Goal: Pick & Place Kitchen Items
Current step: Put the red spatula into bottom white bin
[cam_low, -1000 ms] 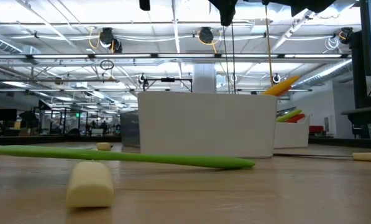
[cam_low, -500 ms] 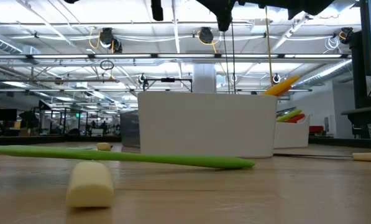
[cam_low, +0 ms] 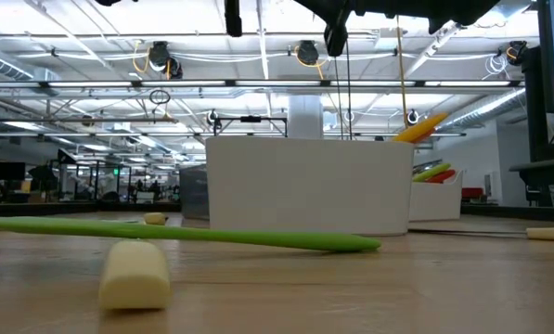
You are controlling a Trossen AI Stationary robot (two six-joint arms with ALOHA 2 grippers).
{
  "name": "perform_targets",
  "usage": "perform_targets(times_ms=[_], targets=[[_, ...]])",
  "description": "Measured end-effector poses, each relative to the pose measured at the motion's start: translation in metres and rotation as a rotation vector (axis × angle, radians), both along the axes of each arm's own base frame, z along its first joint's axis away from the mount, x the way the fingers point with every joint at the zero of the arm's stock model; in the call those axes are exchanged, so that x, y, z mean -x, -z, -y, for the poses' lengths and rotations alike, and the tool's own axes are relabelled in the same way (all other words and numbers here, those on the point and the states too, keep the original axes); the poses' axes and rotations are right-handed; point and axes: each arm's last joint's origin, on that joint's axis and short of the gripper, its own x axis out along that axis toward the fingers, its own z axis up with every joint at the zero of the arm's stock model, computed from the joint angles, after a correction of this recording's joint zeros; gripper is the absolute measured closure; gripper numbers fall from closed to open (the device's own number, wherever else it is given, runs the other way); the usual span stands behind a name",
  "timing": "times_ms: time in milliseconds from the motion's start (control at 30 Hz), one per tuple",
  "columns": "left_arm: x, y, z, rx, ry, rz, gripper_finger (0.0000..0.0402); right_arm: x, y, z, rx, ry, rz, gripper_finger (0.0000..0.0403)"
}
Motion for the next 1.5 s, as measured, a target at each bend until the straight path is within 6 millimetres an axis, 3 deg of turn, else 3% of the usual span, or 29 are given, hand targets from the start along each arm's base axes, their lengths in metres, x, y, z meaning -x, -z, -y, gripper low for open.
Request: perform_targets(times_ms=[167,500,800,1033,1267,1500], targets=[[-0.001,0.003,-0.002,0.005,-0.003,-0.035,0.0401,0.000,0.000,0.000,0.002,-0.002,-0.003,0.0375],[-0.001,0.008,-0.001,0.000,0.013,-0.085,0.0370,0.001,0.006,0.000,0.009,0.005,-0.069,0.0376],[-0.002,0.016,0.000,-0.010,0.010,-0.172,0.0265,0.014,0.005,0.002,0.083,0.074,-0.172,0.0376],[-0.001,0.031,0.000,-0.002,0.034,-0.324,0.0200,0.043,-0.001,0.005,0.227,0.211,-0.326,0.0376],[0.001,0.041,0.000,0.069,0.057,-0.423,0.0186,0.068,0.012,-0.010,0.436,0.177,-0.562,0.0376],[0.001,0.041,0.000,0.066,0.050,-0.423,0.0186,0.083,0.033,-0.018,0.294,0.073,-0.828,0.0376]])
